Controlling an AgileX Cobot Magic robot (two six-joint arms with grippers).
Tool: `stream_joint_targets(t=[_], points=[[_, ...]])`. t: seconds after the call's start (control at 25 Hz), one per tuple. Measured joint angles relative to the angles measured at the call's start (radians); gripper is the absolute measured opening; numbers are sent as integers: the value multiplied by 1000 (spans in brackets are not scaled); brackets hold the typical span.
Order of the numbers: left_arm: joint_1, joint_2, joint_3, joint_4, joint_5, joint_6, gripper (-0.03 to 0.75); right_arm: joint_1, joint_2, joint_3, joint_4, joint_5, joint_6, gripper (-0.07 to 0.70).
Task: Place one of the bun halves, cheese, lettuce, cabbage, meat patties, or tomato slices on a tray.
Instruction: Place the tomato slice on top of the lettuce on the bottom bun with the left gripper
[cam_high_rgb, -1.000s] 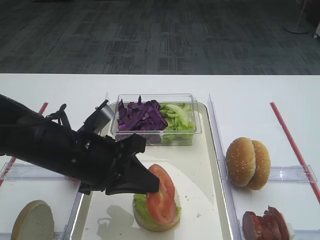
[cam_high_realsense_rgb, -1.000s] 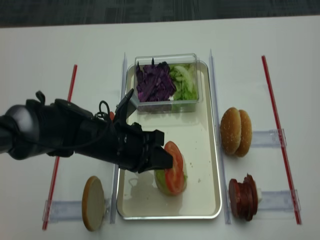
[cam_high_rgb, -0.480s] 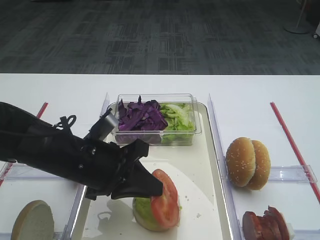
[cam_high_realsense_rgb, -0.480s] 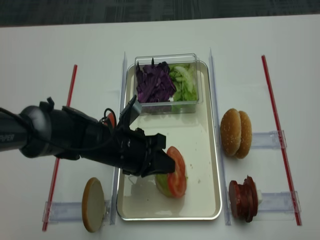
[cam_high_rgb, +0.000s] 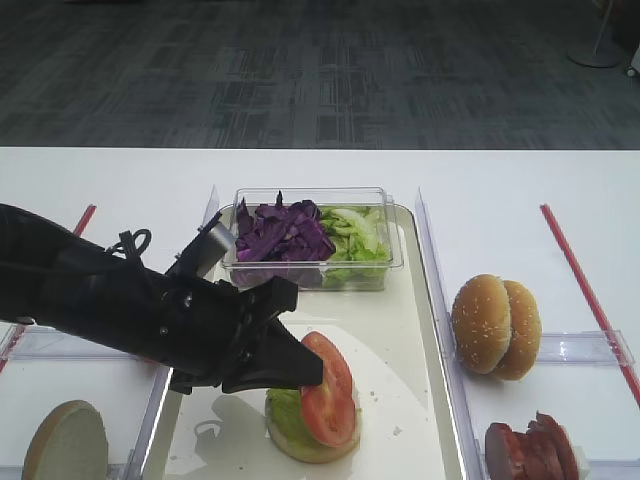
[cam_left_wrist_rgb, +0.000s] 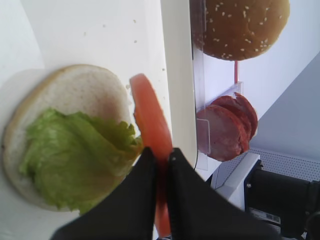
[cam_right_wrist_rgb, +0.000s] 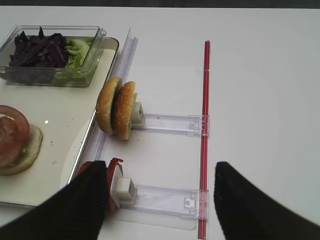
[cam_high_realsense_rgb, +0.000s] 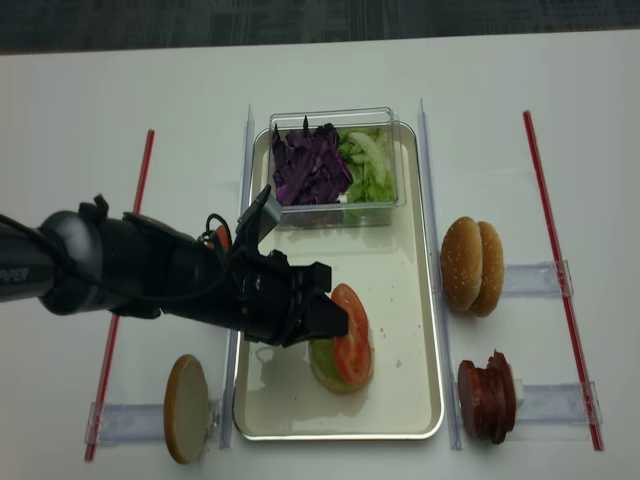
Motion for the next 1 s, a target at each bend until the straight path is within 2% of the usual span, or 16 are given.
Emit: stream_joint_targets(t=[0.32,0.48,1.0], points=[[0,10,0,-1,-15,0,24,0,0,0,0,0,0,484],[0,68,0,-11,16,3,24,0,0,0,0,0,0,484],[0,70,0,-26,14,78,24,0,0,0,0,0,0,484]])
